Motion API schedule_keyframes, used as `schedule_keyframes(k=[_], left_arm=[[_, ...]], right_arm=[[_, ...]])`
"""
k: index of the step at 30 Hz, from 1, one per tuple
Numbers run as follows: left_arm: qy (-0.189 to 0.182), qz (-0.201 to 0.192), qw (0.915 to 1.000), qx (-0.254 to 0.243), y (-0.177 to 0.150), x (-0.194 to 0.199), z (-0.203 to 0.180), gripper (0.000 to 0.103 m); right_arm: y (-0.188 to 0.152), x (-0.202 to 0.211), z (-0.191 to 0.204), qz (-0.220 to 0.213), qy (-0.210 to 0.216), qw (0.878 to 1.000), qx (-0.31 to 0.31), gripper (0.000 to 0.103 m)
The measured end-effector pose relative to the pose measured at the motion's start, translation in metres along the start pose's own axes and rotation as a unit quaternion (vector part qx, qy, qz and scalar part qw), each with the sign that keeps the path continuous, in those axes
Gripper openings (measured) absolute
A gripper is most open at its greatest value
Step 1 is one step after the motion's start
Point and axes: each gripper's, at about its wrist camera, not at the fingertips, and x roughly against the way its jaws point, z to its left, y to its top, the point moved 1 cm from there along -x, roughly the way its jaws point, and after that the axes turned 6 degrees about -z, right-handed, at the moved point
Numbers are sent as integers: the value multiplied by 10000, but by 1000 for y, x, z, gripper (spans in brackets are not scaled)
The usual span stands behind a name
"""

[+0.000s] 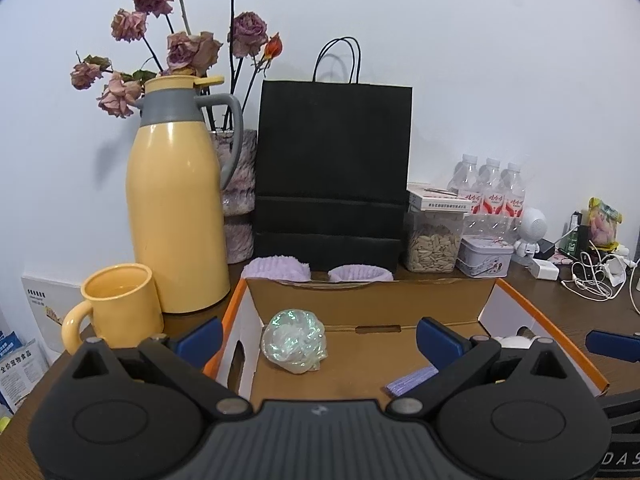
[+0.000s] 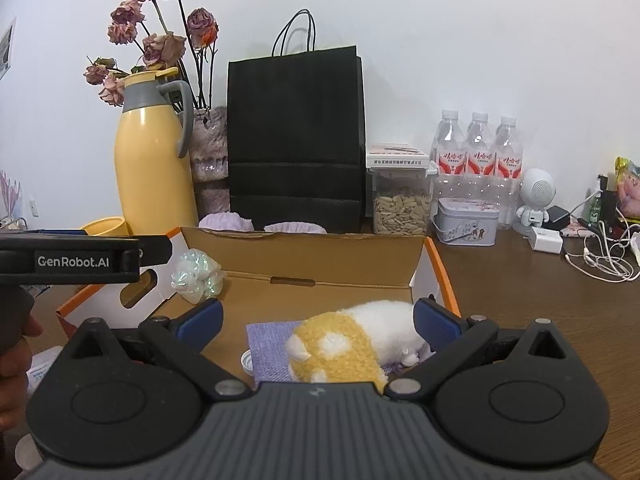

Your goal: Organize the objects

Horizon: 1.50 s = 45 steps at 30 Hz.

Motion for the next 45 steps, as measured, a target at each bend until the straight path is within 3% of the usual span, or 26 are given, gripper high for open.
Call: schedule_keyframes(k=[26, 35, 45], left_arm=[[44, -236, 9994, -235, 0, 75, 8, 103], [137, -61, 9997, -207, -12, 103, 22, 103], [197, 444, 9984, -289, -41, 124, 40, 103]], right_arm=[[-5, 59, 13, -55, 29, 9995, 308, 103], [-18, 83, 17, 96, 0, 9992, 379, 103], [-42, 105, 22, 394, -45, 9977, 543, 103]])
